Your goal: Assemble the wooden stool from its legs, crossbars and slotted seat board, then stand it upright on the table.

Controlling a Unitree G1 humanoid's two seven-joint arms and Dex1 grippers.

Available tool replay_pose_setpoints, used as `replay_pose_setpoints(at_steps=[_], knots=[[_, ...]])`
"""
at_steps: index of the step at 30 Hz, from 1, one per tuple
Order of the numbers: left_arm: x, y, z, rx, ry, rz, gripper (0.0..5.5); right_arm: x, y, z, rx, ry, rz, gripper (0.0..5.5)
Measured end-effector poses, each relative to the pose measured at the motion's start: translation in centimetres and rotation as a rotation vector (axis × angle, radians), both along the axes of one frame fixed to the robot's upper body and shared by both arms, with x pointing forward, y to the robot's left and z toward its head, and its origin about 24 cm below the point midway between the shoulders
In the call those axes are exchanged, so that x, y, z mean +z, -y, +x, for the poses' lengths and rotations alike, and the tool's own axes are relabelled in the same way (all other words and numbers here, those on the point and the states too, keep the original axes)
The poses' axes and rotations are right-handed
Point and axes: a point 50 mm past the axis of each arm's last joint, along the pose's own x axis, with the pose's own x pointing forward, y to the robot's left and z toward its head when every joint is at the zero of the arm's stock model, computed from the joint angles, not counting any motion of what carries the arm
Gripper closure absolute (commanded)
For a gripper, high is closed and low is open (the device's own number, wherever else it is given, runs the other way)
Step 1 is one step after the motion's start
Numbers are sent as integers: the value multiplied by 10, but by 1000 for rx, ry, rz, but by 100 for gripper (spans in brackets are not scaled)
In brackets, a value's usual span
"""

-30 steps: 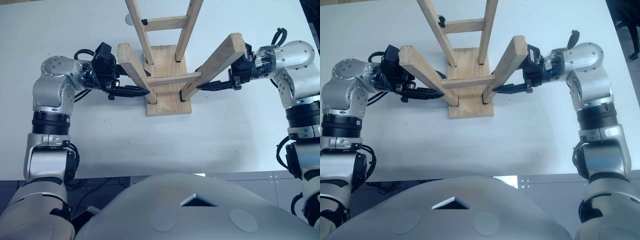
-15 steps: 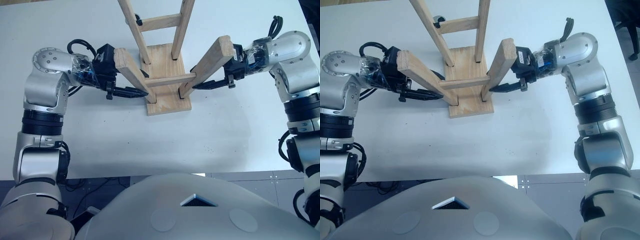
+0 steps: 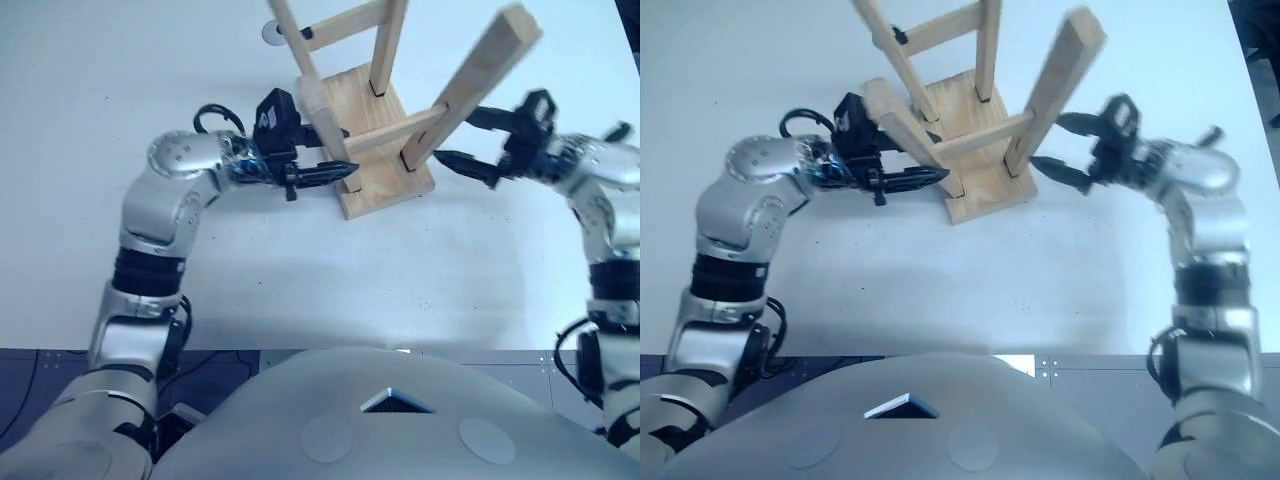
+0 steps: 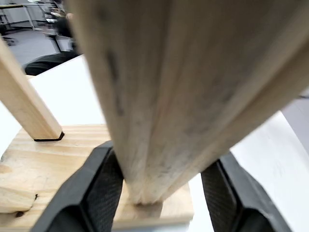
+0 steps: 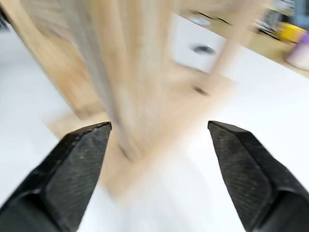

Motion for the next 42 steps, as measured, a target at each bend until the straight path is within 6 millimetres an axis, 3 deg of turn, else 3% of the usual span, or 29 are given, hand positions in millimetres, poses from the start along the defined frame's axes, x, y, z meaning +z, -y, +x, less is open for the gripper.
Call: replay_pose_setpoints(at_steps=[1,3,7,11,15,17,19,22,25,28,30,35,39,42], knots=[[-2,4,-1,51,-11,-2,327,-6,6,-13,-24,-37,-16,158],[-2,14,2,148,-15,13,328,-15,-4,-34,3,-92,7,158],[1,28,2,179,5,52,332,-17,-7,-38,-62,-64,-1,158],[3,41,4,221,8,68,333,-22,-49,-39,-28,8,128,158],[1,47,3,197,-5,93,253,-39,-100,-32,-29,83,175,158],[-1,44,2,169,-20,111,226,-43,-110,-25,-58,109,171,158],[0,41,-1,124,-34,118,222,-51,-121,-20,-84,113,171,195],[1,27,0,101,-40,139,222,-60,-132,-17,-110,115,187,238],[8,1,3,63,-43,162,222,-66,-132,-16,-127,127,180,290],[32,-24,11,-32,-26,94,222,-68,-130,-16,-132,146,186,342],[36,-42,22,-36,-5,86,222,-69,-128,-16,-137,157,199,375],[-1,-86,52,132,2,194,222,-70,-123,-15,-128,155,242,430],[-23,-99,62,134,55,237,222,-67,-123,-20,-8,88,343,442],[-33,-103,56,51,62,221,222,-64,-109,-27,131,30,333,442]])
